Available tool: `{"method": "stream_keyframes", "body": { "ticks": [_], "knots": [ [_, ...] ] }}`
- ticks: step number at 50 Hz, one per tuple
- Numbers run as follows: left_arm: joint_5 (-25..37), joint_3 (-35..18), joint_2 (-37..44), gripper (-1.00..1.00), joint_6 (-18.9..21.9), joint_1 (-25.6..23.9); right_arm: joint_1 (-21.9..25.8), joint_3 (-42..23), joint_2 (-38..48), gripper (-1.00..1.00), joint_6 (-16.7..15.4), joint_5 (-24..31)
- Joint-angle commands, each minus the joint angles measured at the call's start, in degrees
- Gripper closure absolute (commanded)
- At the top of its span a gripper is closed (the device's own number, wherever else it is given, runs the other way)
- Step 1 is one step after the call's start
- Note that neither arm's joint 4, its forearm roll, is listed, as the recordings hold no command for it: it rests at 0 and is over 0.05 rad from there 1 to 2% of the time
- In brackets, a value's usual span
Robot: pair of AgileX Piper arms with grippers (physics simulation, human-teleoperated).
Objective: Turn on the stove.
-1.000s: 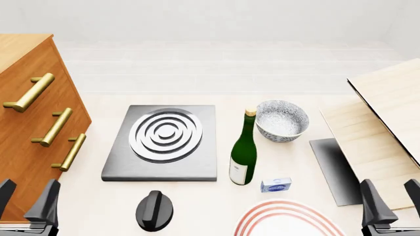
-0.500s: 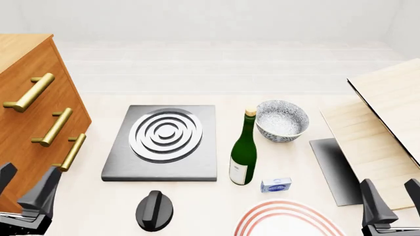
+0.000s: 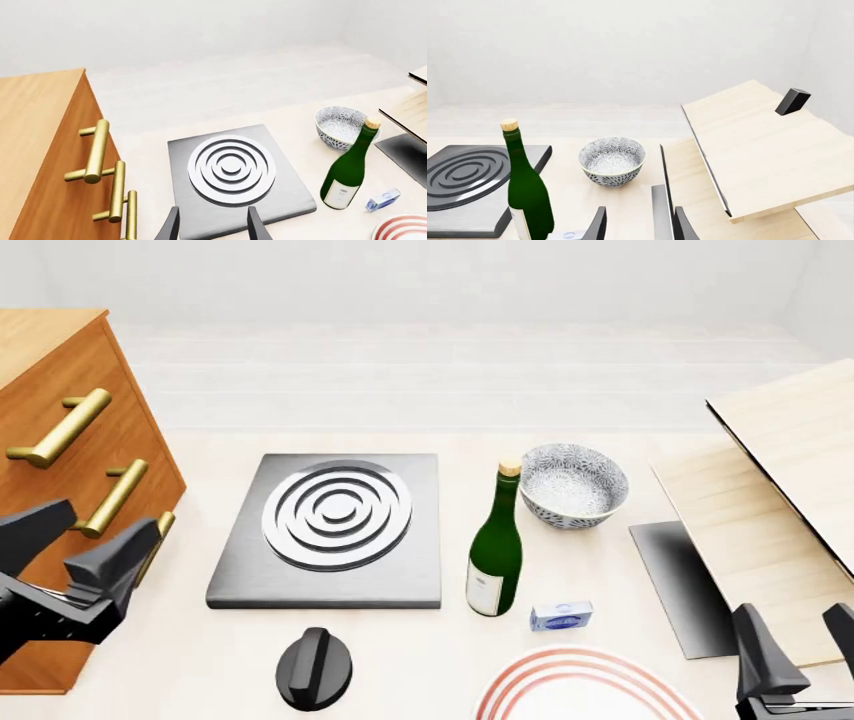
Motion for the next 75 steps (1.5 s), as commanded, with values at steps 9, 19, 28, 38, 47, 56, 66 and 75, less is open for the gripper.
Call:
{"method": "stream_keyframes", "body": {
  "ticks": [9,19,28,38,47,56,66,75],
  "knots": [
    [9.1,-8.8,8.8,-1.00,-0.3,-5.0,0.0,0.0,0.3,-1.00,0.0,-0.3],
    [12.6,-11.5,12.4,-1.00,-0.7,-7.9,0.0,0.0,0.3,-1.00,0.0,-0.3],
    [14.7,-12.7,15.2,-1.00,-2.2,-11.6,0.0,-0.1,0.1,-1.00,0.0,0.0],
    [11.4,-10.4,18.0,-1.00,-3.8,-15.4,-0.1,0.0,0.4,-1.00,0.0,-0.4],
    [7.7,-7.2,20.7,-1.00,-5.2,-16.4,-0.1,-0.3,0.0,-1.00,0.0,0.3],
    [0.6,-1.6,25.9,-1.00,-5.1,-17.1,-0.1,0.1,0.3,-1.00,0.0,-0.3],
    [-4.0,0.6,29.4,-1.00,-6.1,-17.5,-0.1,0.0,0.0,-1.00,0.0,0.1],
    [-6.8,2.3,31.1,-1.00,-7.3,-17.1,-0.1,-0.1,-0.1,-1.00,0.0,0.3]
  ]
}}
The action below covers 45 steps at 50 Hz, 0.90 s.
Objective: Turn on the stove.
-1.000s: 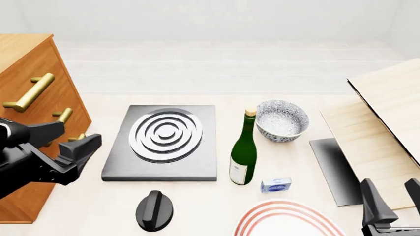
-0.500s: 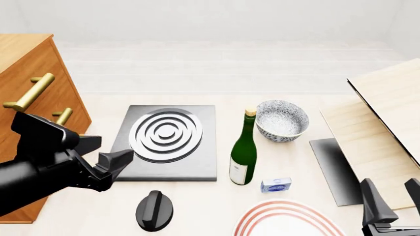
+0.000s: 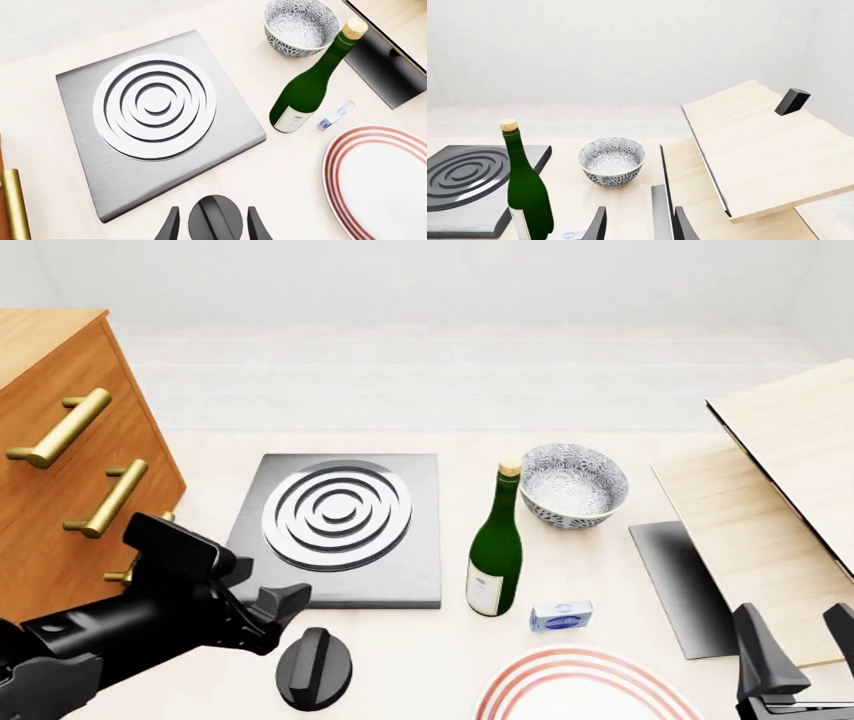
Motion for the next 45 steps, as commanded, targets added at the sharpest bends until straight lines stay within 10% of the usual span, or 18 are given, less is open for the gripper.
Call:
{"method": "stream_keyframes", "body": {
  "ticks": [1,45],
  "knots": [
    [-4.4,2.5,3.1,-1.00,-1.5,-0.3,0.0,-0.1,-0.1,-1.00,0.0,0.2],
    [-16.3,7.2,13.3,-1.00,-4.7,-1.2,0.0,-0.4,-0.2,-1.00,0.0,0.6]
  ]
}}
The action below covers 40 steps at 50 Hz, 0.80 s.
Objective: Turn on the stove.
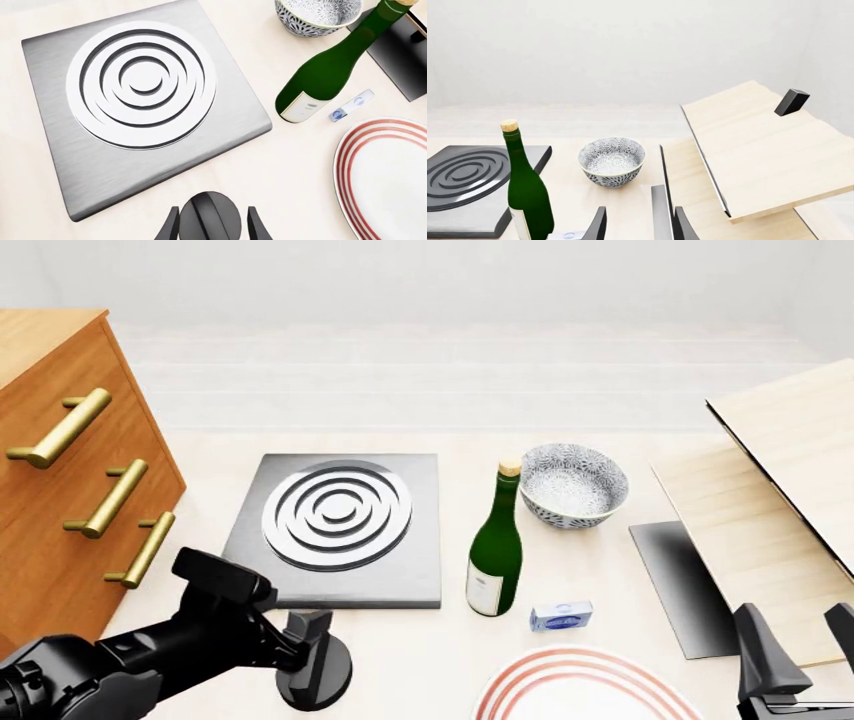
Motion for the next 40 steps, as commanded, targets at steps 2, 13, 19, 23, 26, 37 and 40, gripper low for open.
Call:
{"method": "stream_keyframes", "body": {
  "ticks": [2,13,19,23,26,37,40],
  "knots": [
    [-3.2,1.0,3.0,-1.00,-1.0,-0.3,0.0,0.0,0.0,-1.00,0.0,0.0],
    [-6.3,2.2,5.9,-1.00,-2.1,-0.2,0.0,0.0,0.0,-1.00,0.0,0.0],
    [-8.3,2.9,7.9,-1.00,-2.7,-0.6,0.0,0.0,0.0,-1.00,0.0,0.0],
    [-9.8,3.4,9.1,-1.00,-3.4,-1.1,0.0,0.0,0.0,-1.00,0.0,0.0],
    [-11.4,4.2,10.3,-1.00,-3.6,-1.3,0.0,0.0,0.0,-1.00,0.0,0.0],
    [-13.9,5.2,12.7,-1.00,-3.7,-2.0,0.0,0.0,0.0,-1.00,0.0,0.0],
    [-14.2,5.0,13.3,-1.00,-3.6,-1.9,0.0,0.0,0.0,-1.00,0.0,0.0]
  ]
}}
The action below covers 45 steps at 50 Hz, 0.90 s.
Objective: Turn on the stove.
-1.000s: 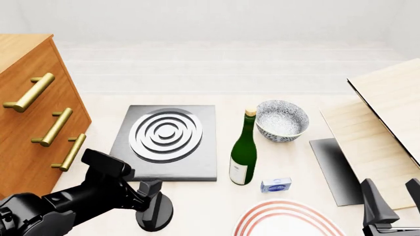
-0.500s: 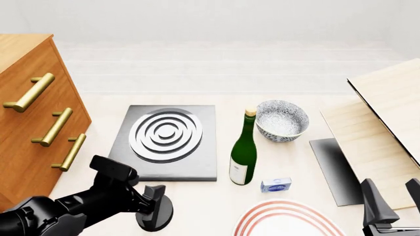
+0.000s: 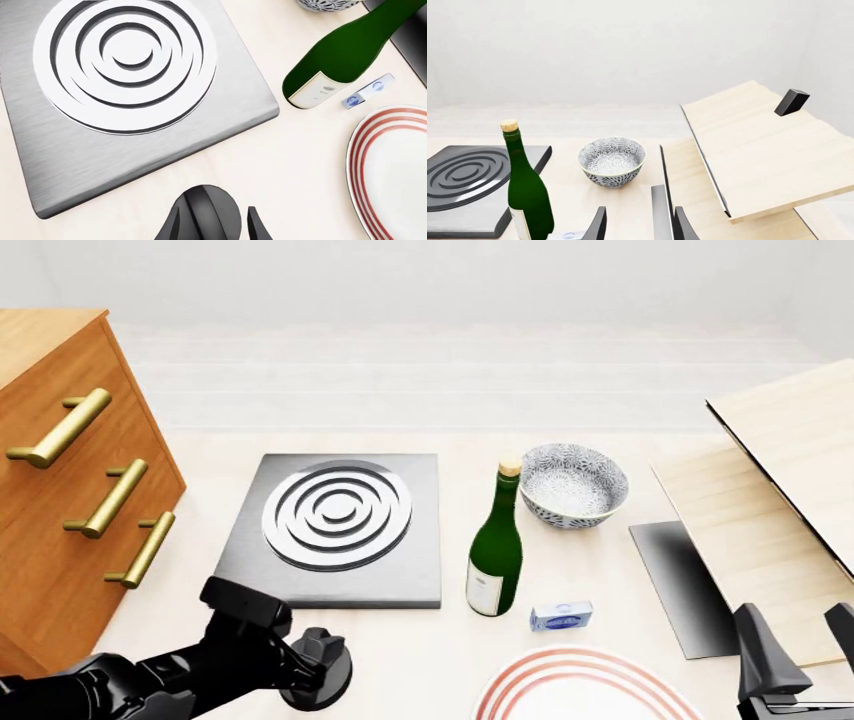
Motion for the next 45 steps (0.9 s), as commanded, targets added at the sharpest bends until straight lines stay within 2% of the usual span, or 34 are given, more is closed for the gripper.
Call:
{"method": "stream_keyframes", "body": {
  "ticks": [1,45],
  "knots": [
    [-2.4,0.6,2.6,-1.00,-0.3,-0.3,0.0,0.0,0.0,-1.00,0.0,0.0],
    [-10.6,1.7,11.4,-1.00,-1.4,2.2,0.0,0.0,0.0,-1.00,0.0,0.0]
  ]
}}
